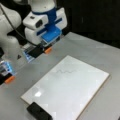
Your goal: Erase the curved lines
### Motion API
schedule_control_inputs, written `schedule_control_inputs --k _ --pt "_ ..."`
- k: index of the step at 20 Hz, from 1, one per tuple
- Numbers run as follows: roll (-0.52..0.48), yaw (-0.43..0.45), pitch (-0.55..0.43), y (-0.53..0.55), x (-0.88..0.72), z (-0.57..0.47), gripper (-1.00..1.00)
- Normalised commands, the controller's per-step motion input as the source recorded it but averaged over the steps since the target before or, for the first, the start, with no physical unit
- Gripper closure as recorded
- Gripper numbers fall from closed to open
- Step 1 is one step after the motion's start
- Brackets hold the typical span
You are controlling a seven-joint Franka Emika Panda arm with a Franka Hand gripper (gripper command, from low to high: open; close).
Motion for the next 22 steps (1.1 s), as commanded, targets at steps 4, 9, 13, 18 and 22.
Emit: schedule_control_inputs --k 4,9,13,18,22 --pt "0.091 0.124 -0.06 -0.01 0.0 -0.01 -1.0" --pt "0.051 0.104 -0.071 -0.07 0.01 -0.01 -1.0" --pt "-0.046 0.067 -0.061 -0.16 0.03 -0.02 -1.0" --pt "-0.089 0.106 -0.03 -0.28 0.06 0.0 -1.0" --pt "-0.11 0.174 0.007 -0.41 0.13 0.02 -1.0"
